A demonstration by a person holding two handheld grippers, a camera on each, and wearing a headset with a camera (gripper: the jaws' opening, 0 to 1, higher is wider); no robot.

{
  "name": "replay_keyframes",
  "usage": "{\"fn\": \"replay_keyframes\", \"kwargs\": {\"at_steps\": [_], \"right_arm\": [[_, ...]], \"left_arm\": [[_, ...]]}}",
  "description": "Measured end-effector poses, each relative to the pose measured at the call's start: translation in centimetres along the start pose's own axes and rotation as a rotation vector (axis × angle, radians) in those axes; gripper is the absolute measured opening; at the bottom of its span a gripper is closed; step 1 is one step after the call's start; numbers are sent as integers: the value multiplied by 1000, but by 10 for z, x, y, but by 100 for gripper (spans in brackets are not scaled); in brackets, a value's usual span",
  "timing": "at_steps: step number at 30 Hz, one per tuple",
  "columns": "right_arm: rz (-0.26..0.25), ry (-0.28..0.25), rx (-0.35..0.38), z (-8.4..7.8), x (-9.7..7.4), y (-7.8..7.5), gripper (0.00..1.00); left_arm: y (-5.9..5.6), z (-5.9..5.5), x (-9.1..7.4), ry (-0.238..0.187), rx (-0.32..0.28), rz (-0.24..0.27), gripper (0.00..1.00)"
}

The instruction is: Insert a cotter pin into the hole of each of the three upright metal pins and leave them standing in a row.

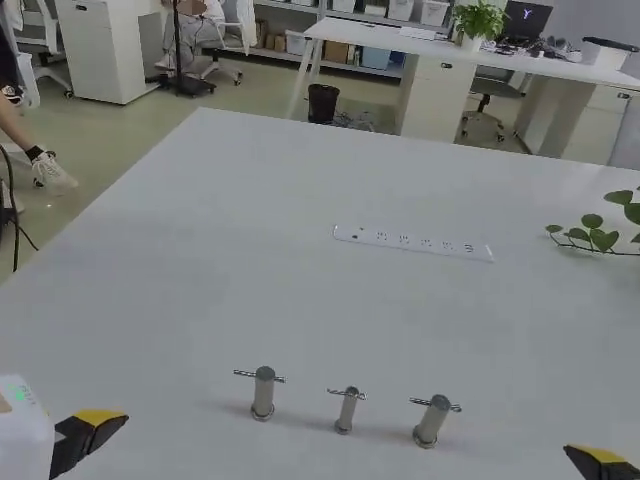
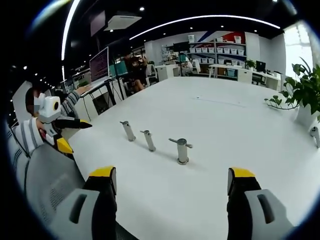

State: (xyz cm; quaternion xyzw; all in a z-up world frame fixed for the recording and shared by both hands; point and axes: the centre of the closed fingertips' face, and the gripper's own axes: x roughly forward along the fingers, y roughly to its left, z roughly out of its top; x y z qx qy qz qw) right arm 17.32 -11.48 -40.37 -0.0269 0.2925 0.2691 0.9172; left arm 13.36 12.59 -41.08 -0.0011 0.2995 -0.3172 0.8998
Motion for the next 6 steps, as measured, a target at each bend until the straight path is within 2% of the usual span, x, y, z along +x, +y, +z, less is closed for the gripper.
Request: {"fn": "replay_keyframes", "kwargs": {"at_steps": [3,6], "right_arm": [[9,6,0,-1,1,2,90],[19,9,9,-3,2,4,90]], "left_arm": [[1,-6,-1,24,4,12,99],[1,-6,-3,22,-3,17,99]]}}
